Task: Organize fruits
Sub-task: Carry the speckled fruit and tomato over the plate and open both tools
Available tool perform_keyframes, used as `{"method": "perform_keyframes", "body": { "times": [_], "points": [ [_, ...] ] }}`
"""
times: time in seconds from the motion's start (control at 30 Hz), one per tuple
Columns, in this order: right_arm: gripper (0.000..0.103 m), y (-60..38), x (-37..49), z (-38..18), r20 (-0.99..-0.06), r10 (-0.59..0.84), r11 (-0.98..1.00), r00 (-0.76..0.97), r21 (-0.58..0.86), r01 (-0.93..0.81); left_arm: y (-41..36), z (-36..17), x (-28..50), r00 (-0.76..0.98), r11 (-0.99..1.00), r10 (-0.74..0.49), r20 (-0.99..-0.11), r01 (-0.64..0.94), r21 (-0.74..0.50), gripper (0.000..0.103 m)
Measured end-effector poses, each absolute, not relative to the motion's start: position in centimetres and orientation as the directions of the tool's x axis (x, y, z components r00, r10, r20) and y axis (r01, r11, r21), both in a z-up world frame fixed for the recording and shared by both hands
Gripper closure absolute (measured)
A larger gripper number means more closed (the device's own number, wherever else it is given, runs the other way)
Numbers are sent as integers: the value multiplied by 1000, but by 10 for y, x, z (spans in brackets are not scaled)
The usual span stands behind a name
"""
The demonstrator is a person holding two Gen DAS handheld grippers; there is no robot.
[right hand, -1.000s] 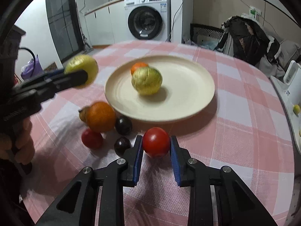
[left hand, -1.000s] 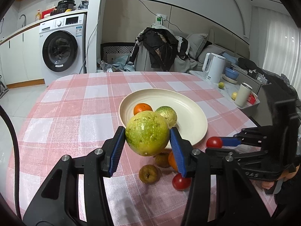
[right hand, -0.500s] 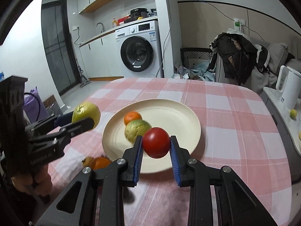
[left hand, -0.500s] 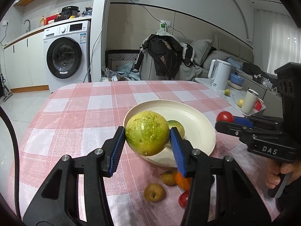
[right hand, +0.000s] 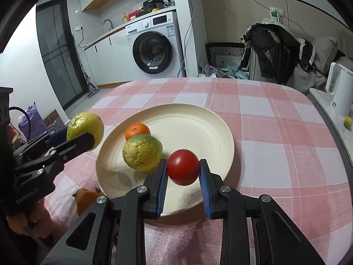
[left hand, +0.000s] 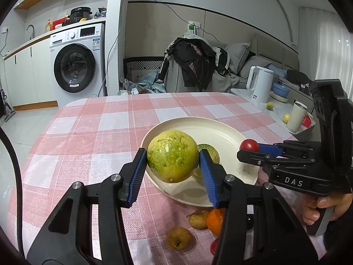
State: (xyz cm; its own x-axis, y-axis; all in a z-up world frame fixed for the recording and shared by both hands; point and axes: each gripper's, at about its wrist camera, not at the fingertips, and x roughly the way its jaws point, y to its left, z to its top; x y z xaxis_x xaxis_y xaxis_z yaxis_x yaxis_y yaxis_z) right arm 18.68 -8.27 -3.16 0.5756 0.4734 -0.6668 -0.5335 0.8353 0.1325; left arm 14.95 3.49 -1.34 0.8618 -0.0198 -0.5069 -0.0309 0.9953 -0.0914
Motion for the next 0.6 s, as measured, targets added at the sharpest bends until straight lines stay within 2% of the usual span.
{"method": "perform_keyframes", "body": {
  "times": [0.6],
  "points": [
    [74, -81, 194, -38, -695, 449, 847, 562, 131, -515, 31, -15, 153, 858, 996, -14, -514, -34, -84, 57]
  ]
}}
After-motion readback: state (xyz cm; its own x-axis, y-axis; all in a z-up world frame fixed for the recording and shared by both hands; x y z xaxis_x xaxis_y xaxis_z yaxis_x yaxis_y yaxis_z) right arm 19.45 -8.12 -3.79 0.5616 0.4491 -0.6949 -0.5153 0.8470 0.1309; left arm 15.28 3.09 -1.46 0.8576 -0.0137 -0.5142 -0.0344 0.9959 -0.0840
